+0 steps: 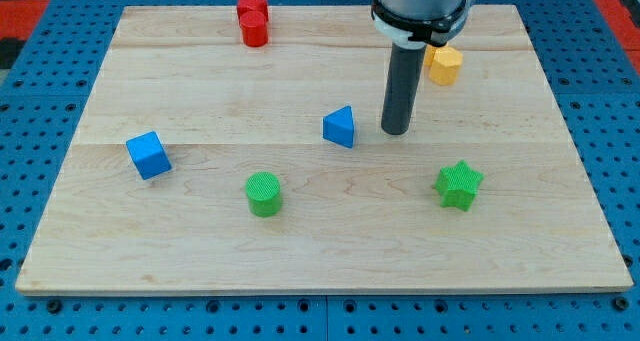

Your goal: Move the blue triangle left a bit

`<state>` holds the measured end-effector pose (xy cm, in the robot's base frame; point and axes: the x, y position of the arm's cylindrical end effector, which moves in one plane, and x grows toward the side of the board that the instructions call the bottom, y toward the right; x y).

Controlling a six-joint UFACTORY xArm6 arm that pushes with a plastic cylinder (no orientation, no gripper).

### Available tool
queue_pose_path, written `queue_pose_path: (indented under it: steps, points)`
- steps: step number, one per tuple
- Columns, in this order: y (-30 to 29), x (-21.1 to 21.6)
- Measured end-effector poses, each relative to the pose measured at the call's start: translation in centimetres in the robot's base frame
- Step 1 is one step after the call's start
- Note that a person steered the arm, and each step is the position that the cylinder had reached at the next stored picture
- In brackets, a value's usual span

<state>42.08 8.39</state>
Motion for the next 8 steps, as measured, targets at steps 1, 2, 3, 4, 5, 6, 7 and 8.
queue_pose_path:
  steps: [1,2,3,4,5,6,7,8]
  points:
    - [-2.4,0.2]
    - [-5.7,0.9]
    - [-7.6,2.2]
    - [-8.7,2.6]
    - [-8.8,2.1]
    - [-7.9,-0.9]
    - [-7.9,-1.3]
    - [-7.9,-1.4]
